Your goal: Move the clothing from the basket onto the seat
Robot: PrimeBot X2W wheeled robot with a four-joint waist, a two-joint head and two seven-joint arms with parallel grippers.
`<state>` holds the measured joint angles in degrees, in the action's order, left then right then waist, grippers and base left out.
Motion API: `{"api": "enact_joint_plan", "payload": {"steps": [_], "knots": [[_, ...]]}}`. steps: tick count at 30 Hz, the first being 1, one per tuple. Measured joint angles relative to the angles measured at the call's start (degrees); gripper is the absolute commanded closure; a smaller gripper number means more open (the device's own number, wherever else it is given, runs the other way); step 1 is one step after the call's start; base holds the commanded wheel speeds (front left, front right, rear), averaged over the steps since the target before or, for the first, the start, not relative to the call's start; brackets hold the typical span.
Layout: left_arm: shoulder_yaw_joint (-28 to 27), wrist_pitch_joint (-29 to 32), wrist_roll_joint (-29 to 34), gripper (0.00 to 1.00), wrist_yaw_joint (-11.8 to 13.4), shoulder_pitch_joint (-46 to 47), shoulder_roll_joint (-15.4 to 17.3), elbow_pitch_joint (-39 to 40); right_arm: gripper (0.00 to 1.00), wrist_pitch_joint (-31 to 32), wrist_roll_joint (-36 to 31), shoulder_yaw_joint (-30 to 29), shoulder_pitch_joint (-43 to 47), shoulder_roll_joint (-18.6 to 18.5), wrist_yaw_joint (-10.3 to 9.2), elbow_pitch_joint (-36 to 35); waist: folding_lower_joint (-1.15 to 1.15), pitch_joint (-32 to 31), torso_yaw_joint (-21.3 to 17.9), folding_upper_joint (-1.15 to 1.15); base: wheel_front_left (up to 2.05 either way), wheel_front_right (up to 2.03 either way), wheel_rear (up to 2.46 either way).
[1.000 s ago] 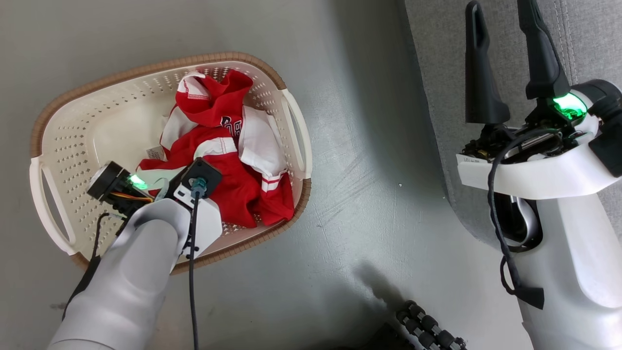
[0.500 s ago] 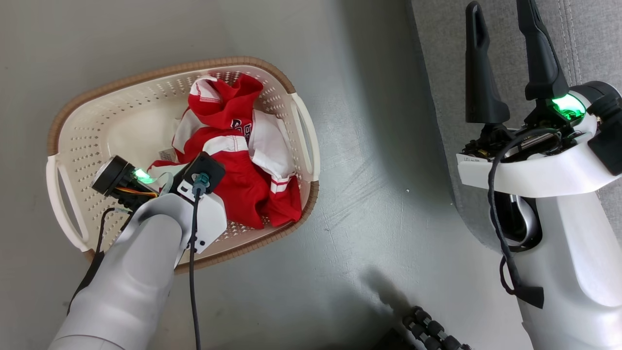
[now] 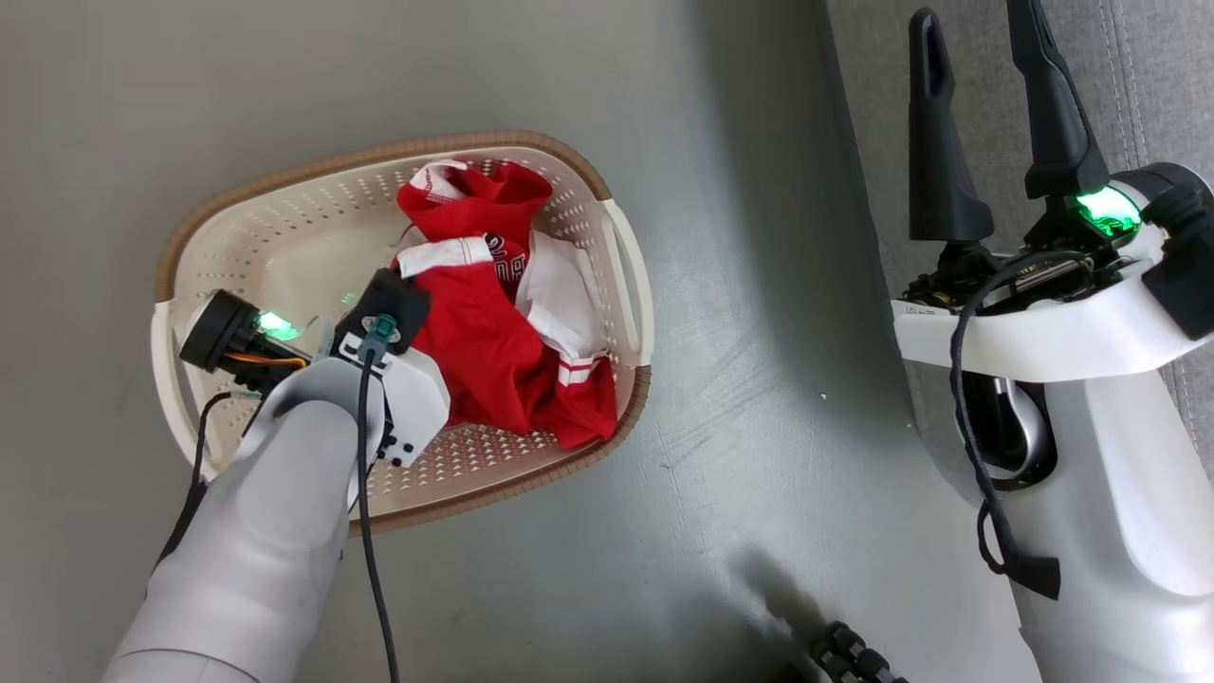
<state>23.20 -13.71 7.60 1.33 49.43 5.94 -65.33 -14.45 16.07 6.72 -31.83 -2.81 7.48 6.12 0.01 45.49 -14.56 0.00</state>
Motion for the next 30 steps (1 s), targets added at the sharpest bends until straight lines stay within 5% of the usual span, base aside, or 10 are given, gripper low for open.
{"api": "enact_joint_plan", "payload": {"steps": [12,30], "knots": [[-1.9,-0.4,-2.5,1.0,0.7,-1.3,-0.1,4.0,0.0,0.0,-2.4,-0.9,0.1,-0.1,0.0,1.7,0.0,-3.3,2.3,0.0,0.0,0.0,0.0],[-3.7,-0.5,-6.3,1.0,0.7,-6.4,-0.3,20.1,0.0,0.0,-5.7,-2.6,1.6,-0.2,0.0,3.8,-0.01,-9.0,5.4,0.0,0.0,0.0,0.0]]}}
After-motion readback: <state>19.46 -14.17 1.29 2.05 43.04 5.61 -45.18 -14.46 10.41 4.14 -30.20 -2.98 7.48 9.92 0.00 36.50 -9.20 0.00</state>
